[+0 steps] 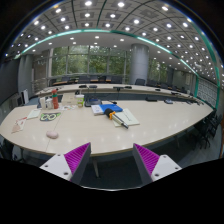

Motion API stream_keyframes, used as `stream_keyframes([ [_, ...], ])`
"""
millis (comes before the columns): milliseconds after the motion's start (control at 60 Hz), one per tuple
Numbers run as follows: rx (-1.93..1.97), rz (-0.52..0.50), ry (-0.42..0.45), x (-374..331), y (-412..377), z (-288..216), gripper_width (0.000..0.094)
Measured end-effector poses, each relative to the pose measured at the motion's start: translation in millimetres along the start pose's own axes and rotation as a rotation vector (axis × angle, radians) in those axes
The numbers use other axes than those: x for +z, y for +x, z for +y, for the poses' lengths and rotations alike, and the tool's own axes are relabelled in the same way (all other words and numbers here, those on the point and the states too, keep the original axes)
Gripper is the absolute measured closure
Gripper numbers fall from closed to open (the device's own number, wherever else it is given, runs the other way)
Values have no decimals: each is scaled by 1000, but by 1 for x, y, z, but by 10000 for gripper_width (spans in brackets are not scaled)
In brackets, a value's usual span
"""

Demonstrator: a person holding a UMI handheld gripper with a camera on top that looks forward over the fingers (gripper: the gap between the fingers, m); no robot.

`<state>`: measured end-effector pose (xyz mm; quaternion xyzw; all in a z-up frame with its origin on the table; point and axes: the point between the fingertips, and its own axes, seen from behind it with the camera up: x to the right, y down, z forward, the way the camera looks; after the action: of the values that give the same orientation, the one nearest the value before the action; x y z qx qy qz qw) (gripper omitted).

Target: Arrange mouse

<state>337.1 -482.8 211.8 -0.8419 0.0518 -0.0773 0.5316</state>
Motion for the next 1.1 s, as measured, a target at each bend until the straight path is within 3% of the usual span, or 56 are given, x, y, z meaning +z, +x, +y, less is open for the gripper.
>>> stream_keyframes([
  [300, -2, -20, -80, 9, -28, 48, 83],
  [500, -12, -115, -147, 35, -125, 97, 82],
  [800, -54, -214, -165, 141, -303, 99, 81],
  [1100, -76, -168, -200, 249, -376, 87, 82],
])
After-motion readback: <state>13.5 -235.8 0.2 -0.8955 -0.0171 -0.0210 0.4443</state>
